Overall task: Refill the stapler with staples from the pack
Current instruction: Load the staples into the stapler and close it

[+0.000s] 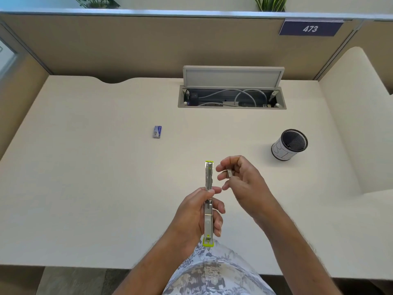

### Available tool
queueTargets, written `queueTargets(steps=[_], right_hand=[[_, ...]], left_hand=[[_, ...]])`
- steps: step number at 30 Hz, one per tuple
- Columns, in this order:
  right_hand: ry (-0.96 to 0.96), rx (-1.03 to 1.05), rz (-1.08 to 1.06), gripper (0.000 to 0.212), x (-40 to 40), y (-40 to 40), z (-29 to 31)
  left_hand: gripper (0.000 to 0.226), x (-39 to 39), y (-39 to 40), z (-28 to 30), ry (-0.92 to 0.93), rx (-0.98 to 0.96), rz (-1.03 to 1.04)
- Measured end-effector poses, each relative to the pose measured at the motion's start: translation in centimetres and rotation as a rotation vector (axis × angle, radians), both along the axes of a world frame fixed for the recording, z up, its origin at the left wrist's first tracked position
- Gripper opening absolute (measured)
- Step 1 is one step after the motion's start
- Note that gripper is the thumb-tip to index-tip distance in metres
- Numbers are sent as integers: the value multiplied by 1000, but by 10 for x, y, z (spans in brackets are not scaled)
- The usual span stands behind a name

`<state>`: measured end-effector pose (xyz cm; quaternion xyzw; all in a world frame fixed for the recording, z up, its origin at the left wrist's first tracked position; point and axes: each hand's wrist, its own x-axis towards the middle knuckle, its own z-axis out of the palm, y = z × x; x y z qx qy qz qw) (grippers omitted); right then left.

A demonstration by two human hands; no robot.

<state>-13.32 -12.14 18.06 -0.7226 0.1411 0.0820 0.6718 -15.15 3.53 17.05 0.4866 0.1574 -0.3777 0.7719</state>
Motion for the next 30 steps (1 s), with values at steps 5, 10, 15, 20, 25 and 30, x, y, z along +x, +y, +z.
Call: queueTargets(steps=[5,10,15,20,25,30], right_hand=[[-60,24,33,42,-6,3,3],[-103,-8,53,22,-10,4,2],[-140,-69,44,16,-10,5,2],[-278,-373,104,22,-10,8,5],[-368,-568,232,28,-5,9,11],[-366,-614,247,21,0,10,12]], left_hand=[[30,0,-1,4,-17,-1,0],[24,1,0,5,-25,-4,0],[20,1,0,4,-30,-15,-3],[22,0,0,2,-32,-21,8],[25,0,-1,1,-41,-23,3],[22,-1,0,3,-57,-8,-8]])
